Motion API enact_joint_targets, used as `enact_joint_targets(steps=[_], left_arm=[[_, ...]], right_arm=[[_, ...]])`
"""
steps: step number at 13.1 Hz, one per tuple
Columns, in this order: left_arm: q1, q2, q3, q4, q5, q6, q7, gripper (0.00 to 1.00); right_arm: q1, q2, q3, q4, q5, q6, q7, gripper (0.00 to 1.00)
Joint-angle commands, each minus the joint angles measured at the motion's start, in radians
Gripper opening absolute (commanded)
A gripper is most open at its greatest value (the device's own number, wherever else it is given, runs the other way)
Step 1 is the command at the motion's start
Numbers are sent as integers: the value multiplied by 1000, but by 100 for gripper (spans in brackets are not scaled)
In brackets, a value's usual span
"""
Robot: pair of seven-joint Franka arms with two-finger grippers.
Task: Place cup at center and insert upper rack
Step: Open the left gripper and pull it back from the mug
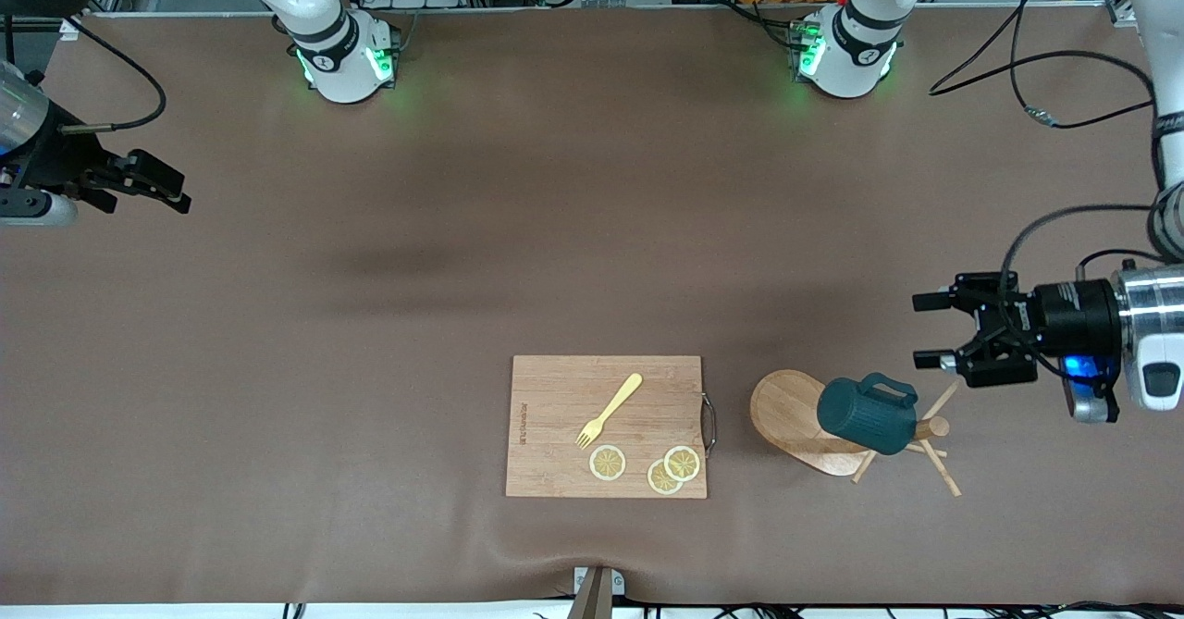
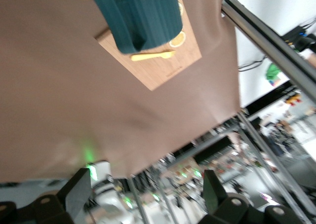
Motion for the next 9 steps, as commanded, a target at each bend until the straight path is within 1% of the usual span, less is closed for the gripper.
enact_joint_targets(steps=[1, 3, 5, 7, 9], left_arm=[[6, -83, -61, -27, 160, -9, -10, 100], [0, -128, -93, -33, 260, -29, -22, 100], [-14, -162, -145, -33, 433, -62, -23, 100], [-14, -170, -188, -33, 545, -67, -19, 100], [-12, -175, -246, -33, 706, -105, -5, 100]], right_arm=[[-27, -17, 16, -10, 21, 8, -1, 100], [-27, -18, 16, -12, 21, 4, -1, 100], [-26, -18, 16, -13, 21, 4, -1, 100], [-26, -17, 16, -15, 21, 6, -1, 100], [-23, -17, 16, -16, 21, 4, -1, 100]])
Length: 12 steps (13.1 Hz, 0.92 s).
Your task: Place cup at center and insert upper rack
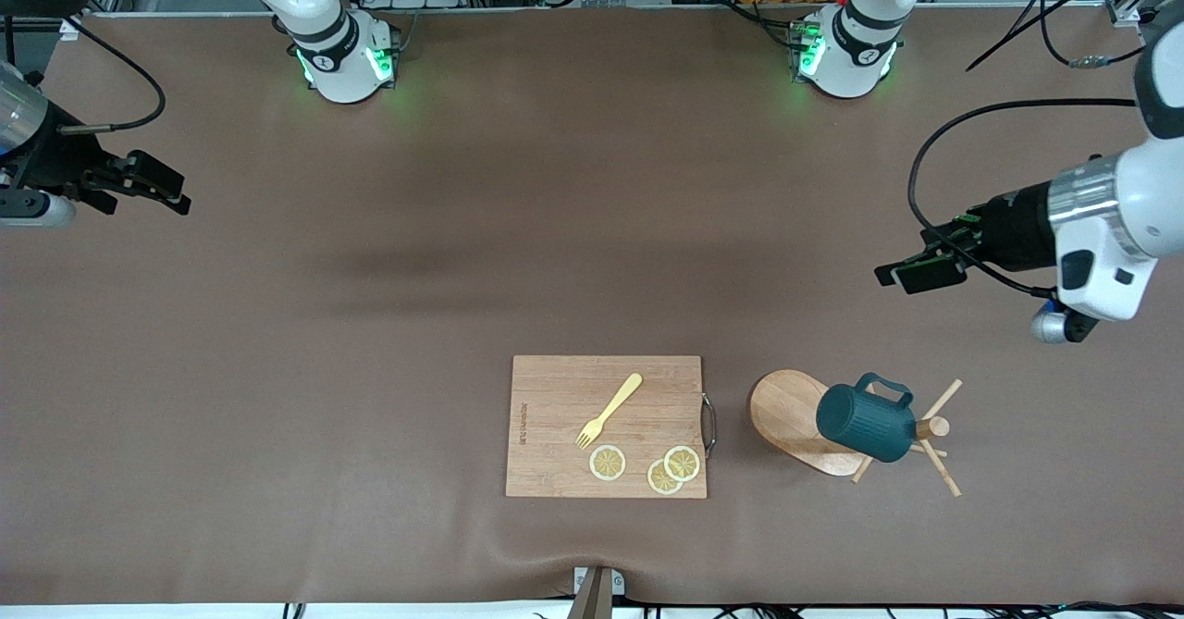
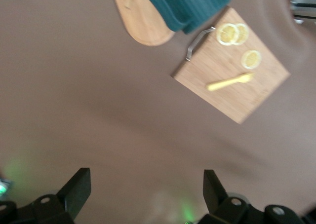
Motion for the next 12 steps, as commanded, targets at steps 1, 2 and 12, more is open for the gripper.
enact_joint_targets(steps=[1, 2, 12], left_arm=[[11, -26, -68, -24, 179, -42, 35, 100], [14, -26, -77, -25, 204, -46, 58, 100], [22, -105, -36, -32, 290, -109, 180, 100]], right_arm=[[-22, -17, 16, -15, 17, 2, -1, 100], [-22, -17, 16, -15, 17, 0, -1, 100], [-25, -17, 16, -15, 17, -6, -1, 100]])
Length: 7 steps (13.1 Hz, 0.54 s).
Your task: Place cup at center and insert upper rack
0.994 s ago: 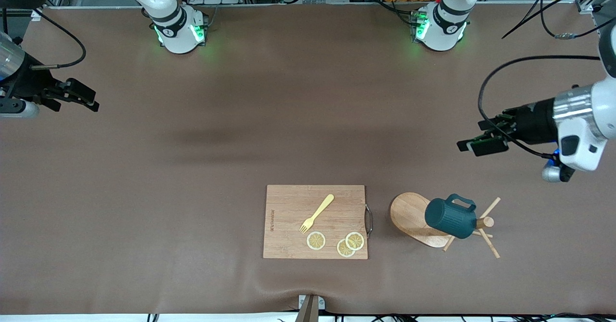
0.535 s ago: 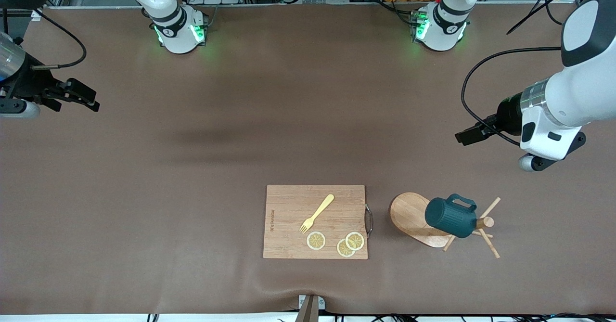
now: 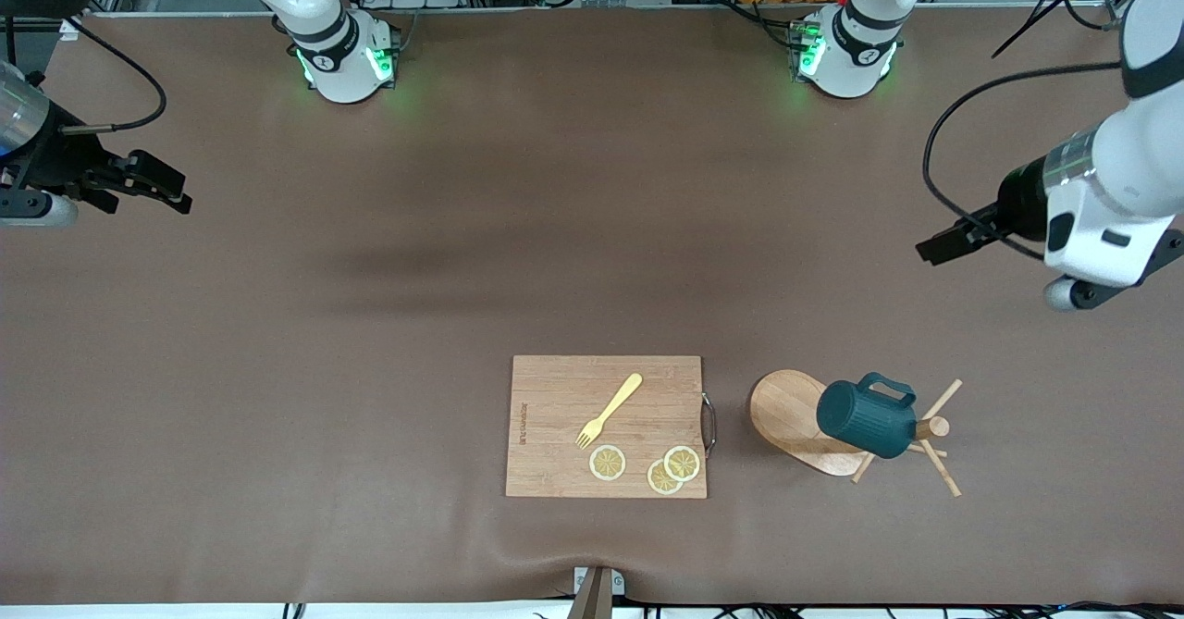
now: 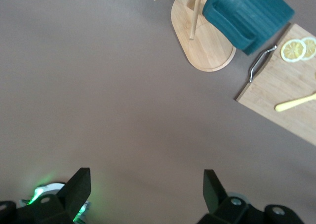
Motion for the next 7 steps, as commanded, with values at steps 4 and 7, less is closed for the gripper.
enact_joint_targets(steps=[4, 7], left_arm=[[-112, -63, 192, -56, 59, 6, 196, 100], [-157, -130, 275, -160, 42, 77, 231, 100]], right_arm=[[-23, -15, 16, -14, 17, 6, -1, 100], [-23, -17, 16, -14, 17, 4, -1, 100]])
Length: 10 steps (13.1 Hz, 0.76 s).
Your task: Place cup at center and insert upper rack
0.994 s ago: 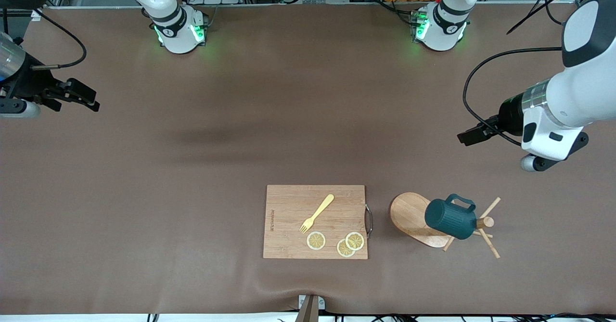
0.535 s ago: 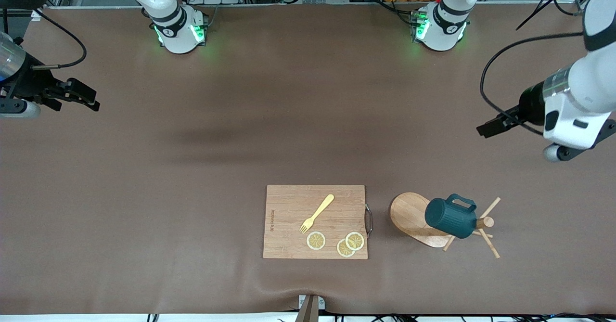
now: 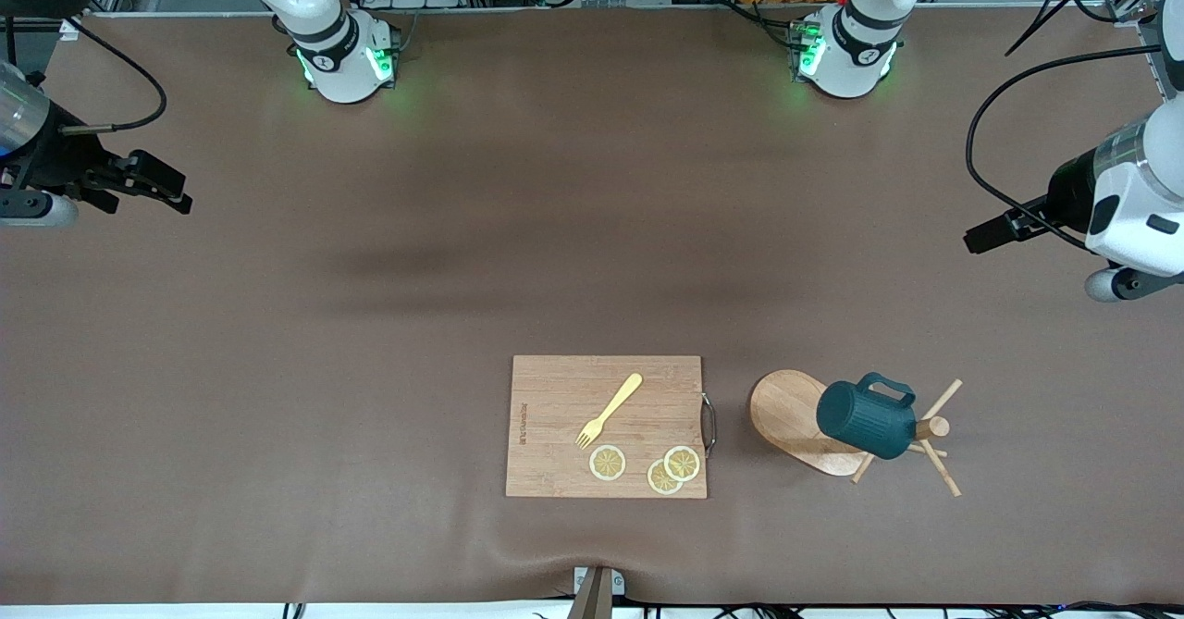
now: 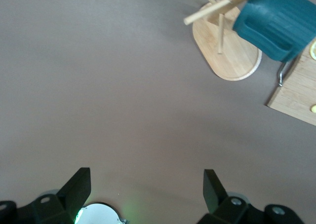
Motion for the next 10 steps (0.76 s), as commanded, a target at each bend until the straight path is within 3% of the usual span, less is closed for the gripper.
enact_joint_targets(steps=[1, 3, 10], left_arm=[[-22, -126, 43, -166, 3, 96, 62, 100], [-40, -169, 87, -220, -1, 109, 105, 100], [-42, -261, 88, -291, -1, 113, 214, 100]], right_arm=[[-22, -17, 15, -14, 17, 5, -1, 100], [-20, -18, 15, -14, 17, 1, -1, 100], [-23, -18, 15, -10, 17, -1, -7, 100]])
